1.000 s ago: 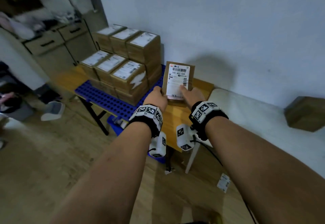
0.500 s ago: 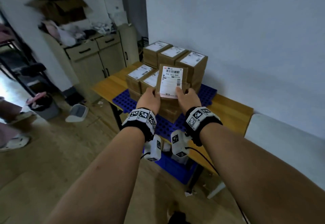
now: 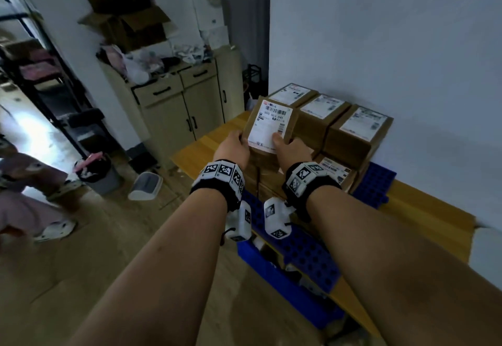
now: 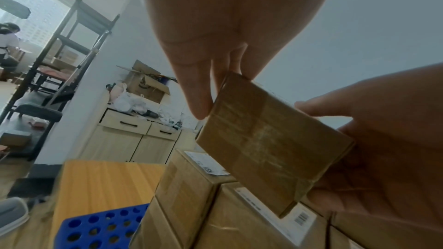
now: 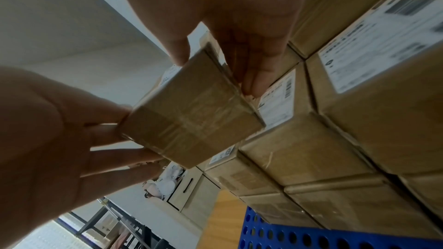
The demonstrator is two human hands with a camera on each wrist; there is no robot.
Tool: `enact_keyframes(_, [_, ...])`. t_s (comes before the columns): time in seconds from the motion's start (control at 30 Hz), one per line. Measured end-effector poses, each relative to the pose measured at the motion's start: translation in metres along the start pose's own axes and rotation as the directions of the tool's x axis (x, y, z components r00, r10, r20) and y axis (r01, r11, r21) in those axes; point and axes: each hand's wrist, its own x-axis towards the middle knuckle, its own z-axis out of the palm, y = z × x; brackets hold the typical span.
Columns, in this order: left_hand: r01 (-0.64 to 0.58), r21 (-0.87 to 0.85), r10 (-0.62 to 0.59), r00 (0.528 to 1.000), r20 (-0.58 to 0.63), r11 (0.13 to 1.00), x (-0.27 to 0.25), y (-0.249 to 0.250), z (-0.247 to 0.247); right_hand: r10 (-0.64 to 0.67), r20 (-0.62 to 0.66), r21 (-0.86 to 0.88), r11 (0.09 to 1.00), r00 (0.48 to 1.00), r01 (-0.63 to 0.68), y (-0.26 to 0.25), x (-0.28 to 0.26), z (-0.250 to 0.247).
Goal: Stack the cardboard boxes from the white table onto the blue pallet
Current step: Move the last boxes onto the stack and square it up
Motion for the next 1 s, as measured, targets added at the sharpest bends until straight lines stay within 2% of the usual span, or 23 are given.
enact_keyframes(0.17, [0.018,-0.038,-0.017,0.999,0.035,0.999,0.043,-0.014,-0.004,0.02,-0.018,-0.073,0.997,1.0,-0.021,-0.015,0.022,0.02])
enact_keyframes(0.3, [-0.018,-0.041,0.022,0.995,0.098,0.999,0.079,-0.023,-0.008,0.055,-0.067,-0.139,0.988,0.996,-0.063,-0.027,0.041,0.041])
enact_keyframes(0.53, [-0.09,-0.062,0.103,0.957,0.272,0.994,0.135,-0.044,-0.015,0.171,-0.237,-0.058,0.98,0.956,-0.19,-0.036,0.056,0.083])
enact_keyframes(0.8, [-0.13,-0.133,0.171,0.914,0.368,0.983,0.16,-0.057,-0.018,0.242,-0.367,0.066,0.97,0.898,-0.234,-0.04,0.056,0.104])
enact_keyframes(1.0, [-0.057,-0.164,0.127,0.881,0.455,0.985,0.157,-0.066,-0.013,0.289,-0.377,0.083,0.957,0.88,-0.278,-0.036,0.053,0.108])
